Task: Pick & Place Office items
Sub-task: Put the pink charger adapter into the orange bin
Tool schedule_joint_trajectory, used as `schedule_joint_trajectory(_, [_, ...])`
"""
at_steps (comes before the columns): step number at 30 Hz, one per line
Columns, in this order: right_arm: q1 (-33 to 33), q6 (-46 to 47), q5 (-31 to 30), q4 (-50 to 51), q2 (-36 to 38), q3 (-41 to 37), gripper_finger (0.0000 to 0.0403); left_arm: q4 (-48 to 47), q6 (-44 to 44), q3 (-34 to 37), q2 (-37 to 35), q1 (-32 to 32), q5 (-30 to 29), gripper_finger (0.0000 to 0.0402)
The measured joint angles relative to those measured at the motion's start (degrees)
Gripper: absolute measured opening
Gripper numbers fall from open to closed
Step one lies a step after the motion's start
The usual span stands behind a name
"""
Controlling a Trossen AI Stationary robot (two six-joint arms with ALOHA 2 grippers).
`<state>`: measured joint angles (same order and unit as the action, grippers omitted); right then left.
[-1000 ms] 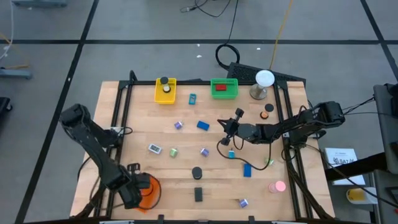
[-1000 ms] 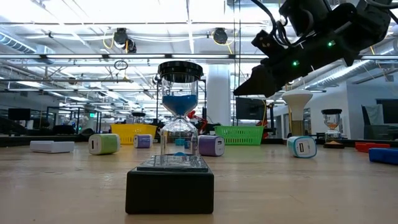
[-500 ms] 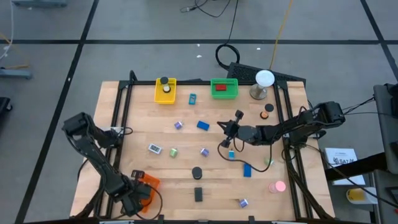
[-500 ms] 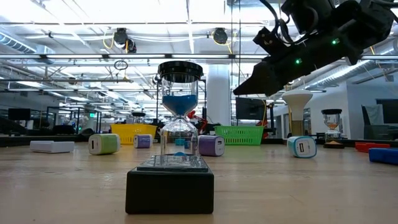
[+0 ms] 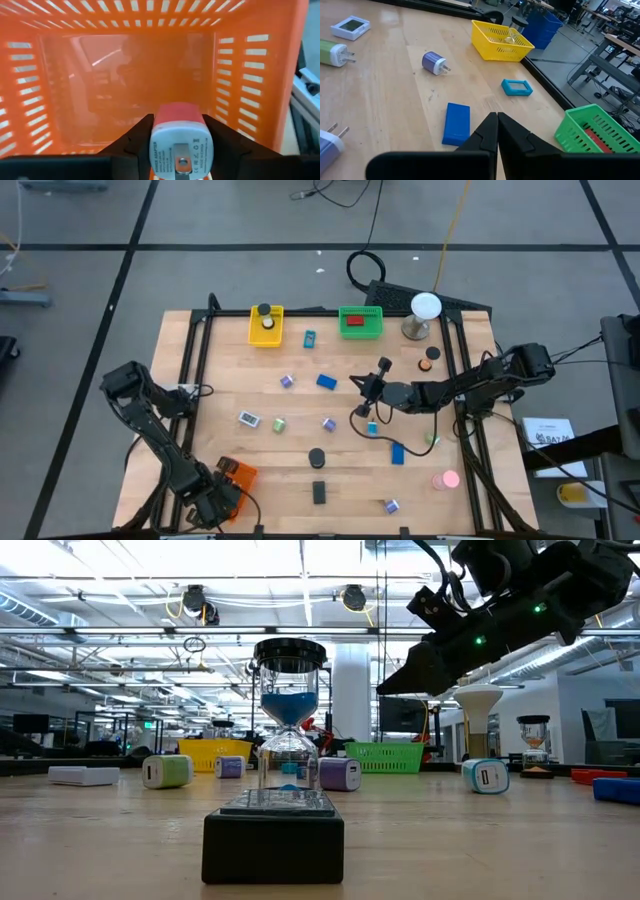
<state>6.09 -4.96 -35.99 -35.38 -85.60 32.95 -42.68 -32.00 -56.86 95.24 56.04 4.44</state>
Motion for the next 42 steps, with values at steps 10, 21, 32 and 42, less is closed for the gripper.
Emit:
schedule_joint_trajectory(10, [0.04,0.47,0.02,0.11,0.00,0.00,0.0000,-0.12,0.23,0.00,0.00,-0.03,-2.61,0.0199])
schedule_joint_trajectory(21, [0.04,0.47,0.02,0.11,0.00,0.02,0.0000,-0.22,-0.32,0.00,0.00,-0.03,-2.54,0.0160])
schedule_joint_trajectory(32, [0.04,0.47,0.02,0.11,0.00,0.02,0.0000,-0.37,-15.66,0.00,-3.82,-3.97,0.18,0.0179])
schedule_joint_trajectory(42, [0.63,0.57,0.02,0.28,0.00,0.02,0.0000,5.01,-18.37,-0.02,-1.47,-4.53,-1.51,0.0253])
